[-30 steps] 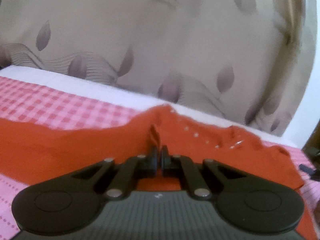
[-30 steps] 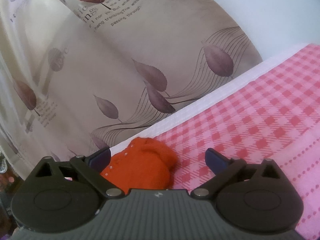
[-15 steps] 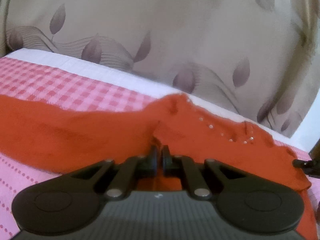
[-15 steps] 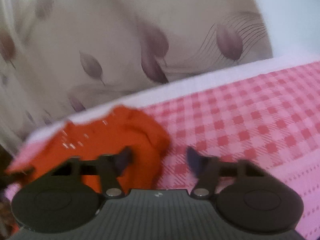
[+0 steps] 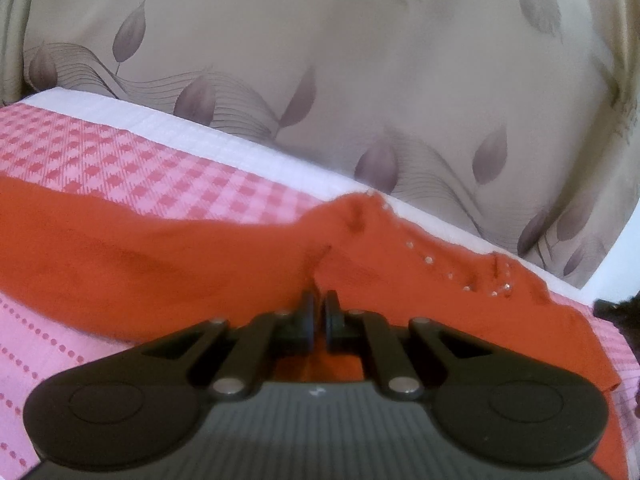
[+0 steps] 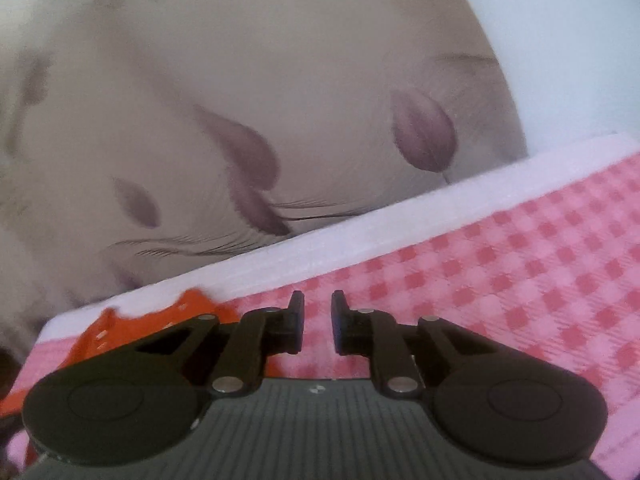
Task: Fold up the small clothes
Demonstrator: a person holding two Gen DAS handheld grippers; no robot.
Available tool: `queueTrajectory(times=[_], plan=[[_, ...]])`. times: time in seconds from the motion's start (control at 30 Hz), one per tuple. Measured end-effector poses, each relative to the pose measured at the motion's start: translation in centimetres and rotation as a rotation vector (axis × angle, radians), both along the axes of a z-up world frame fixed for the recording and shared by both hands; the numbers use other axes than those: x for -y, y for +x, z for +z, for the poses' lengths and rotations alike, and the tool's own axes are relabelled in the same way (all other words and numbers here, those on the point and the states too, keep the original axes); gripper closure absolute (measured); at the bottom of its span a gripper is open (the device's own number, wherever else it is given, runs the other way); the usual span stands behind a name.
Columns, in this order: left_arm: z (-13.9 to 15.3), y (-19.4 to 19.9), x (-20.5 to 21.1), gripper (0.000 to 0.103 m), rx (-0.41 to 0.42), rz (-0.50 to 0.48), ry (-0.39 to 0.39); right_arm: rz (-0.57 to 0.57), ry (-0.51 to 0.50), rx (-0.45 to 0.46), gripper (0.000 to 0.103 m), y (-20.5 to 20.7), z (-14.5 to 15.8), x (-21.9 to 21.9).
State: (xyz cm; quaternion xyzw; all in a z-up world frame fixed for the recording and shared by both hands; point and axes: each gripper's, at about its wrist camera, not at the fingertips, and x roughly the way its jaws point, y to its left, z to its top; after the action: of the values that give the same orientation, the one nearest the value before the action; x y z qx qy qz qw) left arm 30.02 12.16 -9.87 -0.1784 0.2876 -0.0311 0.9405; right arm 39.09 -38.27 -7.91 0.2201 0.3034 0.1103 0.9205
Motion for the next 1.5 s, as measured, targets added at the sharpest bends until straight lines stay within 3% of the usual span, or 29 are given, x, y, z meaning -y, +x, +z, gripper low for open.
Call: queueTrajectory(times=[0.13, 0.23, 0.33, 0.37, 0.47, 0.57, 0.73, 0.8, 0.87, 0.93, 1.03, 1.1, 1.13, 1.17, 1.23, 1.33, 1.5], plan=[[0.0, 0.0, 0.0, 0.096, 0.001, -0.001, 0.003, 0.154, -0.021, -0.049, 0.077, -1.3, -0.6, -1.1], [0.0, 0.0, 0.1, 0.096, 0.001, 0.002, 0.005, 0.170, -0.110, -0.063, 0.074, -0.8, -1.2, -2.7], [0.0, 0.0, 0.1, 0.096, 0.000, 0.003, 0.004, 0.174, -0.125, -0.057, 0.075, -0.2, -1.8, -3.3], [0.0, 0.0, 0.1, 0.096, 0.000, 0.003, 0.003, 0.177, -0.128, -0.050, 0.083, -0.3, -1.7, -3.3], [0.0, 0.1, 0.1, 0.096, -0.003, 0.002, 0.001, 0.174, -0.151, -0.024, 0.094, -0.2, -1.5, -3.7], [0.0, 0.1, 0.0, 0.096, -0.003, 0.003, -0.002, 0.142, -0.219, 0.028, 0.100, 0.4, -1.0, -4.2], [0.0, 0.1, -0.1, 0.097, -0.005, 0.003, -0.011, 0.132, -0.145, 0.026, 0.100, 1.5, -0.2, -2.4], [0.0, 0.2, -0.1, 0.097, -0.006, 0.002, -0.013, 0.179, -0.108, -0.011, 0.096, 1.4, -0.2, -1.9], [0.0, 0.2, -0.1, 0.097, -0.006, 0.002, -0.013, 0.170, -0.094, -0.031, 0.059, 0.9, -0.4, -1.3], [0.0, 0.2, -0.1, 0.097, -0.006, 0.002, -0.014, 0.189, -0.059, -0.034, 0.044, 0.4, -0.7, -0.9], [0.0, 0.2, -0.1, 0.097, -0.006, 0.002, -0.013, 0.206, -0.088, -0.047, 0.043, 0.2, -1.1, -1.4], [0.0, 0.2, -0.1, 0.097, -0.006, 0.002, -0.013, 0.237, -0.128, -0.082, 0.063, 0.6, -1.8, -2.5], [0.0, 0.2, -0.1, 0.097, -0.006, 0.002, -0.013, 0.246, -0.165, -0.077, 0.084, 0.5, -1.9, -3.2], [0.0, 0.2, -0.1, 0.097, -0.006, 0.002, -0.014, 0.245, -0.210, -0.070, 0.089, 0.5, -1.8, -3.8], [0.0, 0.2, -0.1, 0.097, -0.006, 0.002, -0.013, 0.215, -0.234, -0.056, 0.095, 0.8, -1.3, -4.3], [0.0, 0.2, -0.1, 0.097, -0.006, 0.002, -0.012, 0.164, -0.293, -0.002, 0.096, 1.4, -0.4, -4.4], [0.0, 0.2, -0.1, 0.097, -0.006, 0.001, -0.013, 0.117, -0.286, 0.029, 0.098, 2.9, -0.6, -4.2]])
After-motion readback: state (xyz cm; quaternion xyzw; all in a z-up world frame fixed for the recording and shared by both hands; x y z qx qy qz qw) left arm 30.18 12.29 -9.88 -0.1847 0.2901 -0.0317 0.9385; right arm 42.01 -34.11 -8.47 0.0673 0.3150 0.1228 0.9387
